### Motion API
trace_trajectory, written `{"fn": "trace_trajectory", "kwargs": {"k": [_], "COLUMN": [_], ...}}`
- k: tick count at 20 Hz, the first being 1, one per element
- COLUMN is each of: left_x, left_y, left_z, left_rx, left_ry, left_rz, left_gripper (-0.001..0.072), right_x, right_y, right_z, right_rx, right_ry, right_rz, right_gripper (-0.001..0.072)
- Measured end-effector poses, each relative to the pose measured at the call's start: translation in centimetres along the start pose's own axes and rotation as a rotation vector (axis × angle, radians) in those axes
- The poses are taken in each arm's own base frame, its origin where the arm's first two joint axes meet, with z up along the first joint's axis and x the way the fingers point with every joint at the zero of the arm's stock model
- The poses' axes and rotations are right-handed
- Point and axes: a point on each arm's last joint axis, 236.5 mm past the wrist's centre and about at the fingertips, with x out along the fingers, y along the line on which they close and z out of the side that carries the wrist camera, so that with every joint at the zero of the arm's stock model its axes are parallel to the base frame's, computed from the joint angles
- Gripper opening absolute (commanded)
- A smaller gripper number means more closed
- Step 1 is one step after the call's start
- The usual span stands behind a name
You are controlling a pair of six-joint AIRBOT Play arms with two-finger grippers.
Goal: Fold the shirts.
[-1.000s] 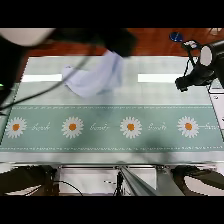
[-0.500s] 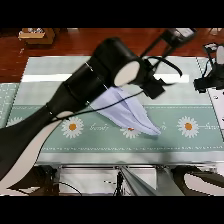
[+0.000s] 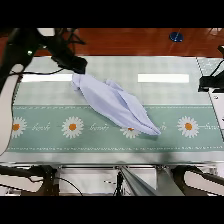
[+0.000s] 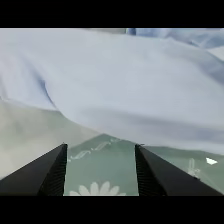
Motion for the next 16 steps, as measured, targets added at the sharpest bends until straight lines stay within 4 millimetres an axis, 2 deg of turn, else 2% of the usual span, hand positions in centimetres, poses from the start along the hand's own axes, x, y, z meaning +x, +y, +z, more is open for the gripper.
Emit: {"fn": "trace_trajectory", "kwargs": {"k": [4,5,8,11,16], "left_x": [2.6,3.5,6.6,9.4,12.7], "left_y": [4.5,4.7,5.5,5.2,3.5], "left_z": [-4.2,-5.3,-7.1,-6.7,-4.9], "left_rx": [-0.161,-0.188,-0.255,-0.305,-0.347], "left_ry": [0.102,0.124,0.151,0.125,0.070], "left_rz": [-0.167,-0.216,-0.295,-0.359,-0.470], "left_gripper": [0.0518,0.0554,0.0560,0.0560,0.0559], "right_x": [0.4,0.6,1.3,2.4,4.3], "right_y": [3.7,4.5,6.7,7.9,9.1], "right_z": [0.8,0.9,0.8,-0.2,-2.4], "right_rx": [-0.041,-0.049,-0.059,-0.066,-0.069], "right_ry": [-0.021,-0.019,-0.006,0.027,0.092], "right_rz": [0.172,0.210,0.304,0.353,0.401], "right_gripper": [0.0593,0.0593,0.0592,0.0591,0.0591]}}
